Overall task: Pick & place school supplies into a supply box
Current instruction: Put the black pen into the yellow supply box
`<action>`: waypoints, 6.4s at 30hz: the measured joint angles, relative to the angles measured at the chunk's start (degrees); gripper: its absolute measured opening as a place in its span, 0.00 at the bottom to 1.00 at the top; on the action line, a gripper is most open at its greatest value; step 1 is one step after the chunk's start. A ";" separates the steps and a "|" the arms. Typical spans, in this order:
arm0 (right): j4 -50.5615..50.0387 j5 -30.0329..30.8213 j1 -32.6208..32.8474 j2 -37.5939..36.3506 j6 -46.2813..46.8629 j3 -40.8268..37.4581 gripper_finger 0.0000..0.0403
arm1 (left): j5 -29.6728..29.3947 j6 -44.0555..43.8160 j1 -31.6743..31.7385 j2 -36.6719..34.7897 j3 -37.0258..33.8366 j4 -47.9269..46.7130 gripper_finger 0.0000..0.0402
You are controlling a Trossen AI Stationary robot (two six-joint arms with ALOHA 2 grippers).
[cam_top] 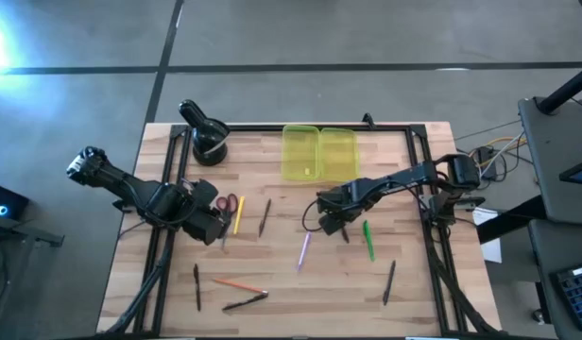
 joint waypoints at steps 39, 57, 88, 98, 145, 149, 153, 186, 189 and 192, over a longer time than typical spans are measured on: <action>34.38 -9.47 -16.70 -12.10 -4.42 6.74 0.05 | -2.61 0.27 0.87 0.00 -0.04 0.39 0.33; 11.37 6.72 -26.20 -6.15 -2.34 23.97 0.05 | -4.09 -0.11 1.38 0.00 -0.04 1.00 0.33; -4.46 10.60 -26.15 15.54 0.37 36.23 0.06 | -4.73 1.69 2.90 0.00 -0.04 1.18 0.33; -4.48 14.49 -26.66 16.22 2.40 36.23 0.06 | -5.02 2.13 3.07 0.00 -0.04 1.53 0.33; -9.48 10.52 -26.46 10.57 -5.24 38.09 0.23 | -3.82 2.72 3.12 0.00 -0.04 2.31 0.33; -9.56 10.45 -24.55 5.95 -11.85 38.00 0.22 | -3.77 2.70 3.12 0.00 -0.04 2.61 0.33; -9.79 10.23 -21.00 0.35 -17.56 37.66 0.20 | -3.73 2.48 2.98 0.04 -0.30 3.73 0.33; -10.69 -10.75 -3.18 -39.12 -23.45 5.05 0.18 | 30.80 49.74 -25.36 0.86 -16.53 40.48 0.33; -10.54 -10.73 -3.20 -40.88 -20.29 1.99 0.18 | 29.66 62.69 -27.72 2.42 -17.54 38.62 0.33; -9.88 -10.72 -3.17 -42.32 -17.90 -0.06 0.18 | 26.76 73.27 -29.21 4.53 -18.14 35.58 0.33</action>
